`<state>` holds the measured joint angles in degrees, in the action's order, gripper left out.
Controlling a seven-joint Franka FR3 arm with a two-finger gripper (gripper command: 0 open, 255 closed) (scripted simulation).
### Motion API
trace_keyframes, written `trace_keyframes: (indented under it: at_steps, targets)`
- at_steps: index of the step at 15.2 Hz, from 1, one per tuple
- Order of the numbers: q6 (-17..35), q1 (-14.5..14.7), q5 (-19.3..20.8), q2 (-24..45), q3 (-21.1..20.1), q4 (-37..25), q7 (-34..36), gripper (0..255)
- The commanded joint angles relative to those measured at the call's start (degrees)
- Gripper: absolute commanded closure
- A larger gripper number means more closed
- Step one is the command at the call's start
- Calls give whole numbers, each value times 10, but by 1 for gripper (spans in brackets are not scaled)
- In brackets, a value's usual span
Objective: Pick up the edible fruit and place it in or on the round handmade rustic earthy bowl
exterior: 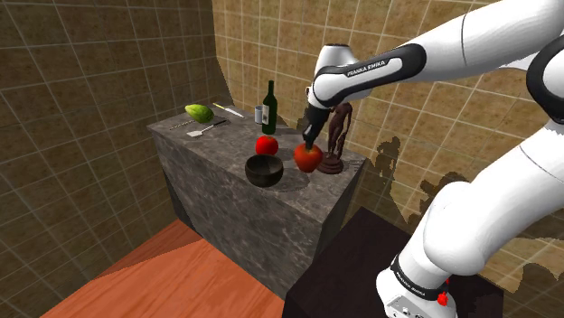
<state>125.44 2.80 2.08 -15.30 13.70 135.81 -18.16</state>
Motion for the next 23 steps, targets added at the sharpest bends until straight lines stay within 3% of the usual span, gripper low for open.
trace_keyframes:
  at_steps: [1, 4, 8, 15, 19, 23]
  targets:
    - [-16, 0, 1, -6, -1, -10, 1, 255]
    - [-36, 0, 2, -13, -2, -23, 3, 255]
    - [-64, 13, -18, 62, -8, -125, 9, 255]
    - [-135, 24, -48, 199, -16, -330, 17, 255]
    - [-198, 23, -67, 300, -21, -492, 23, 255]
    - [-167, 23, -67, 300, -22, -461, 22, 255]
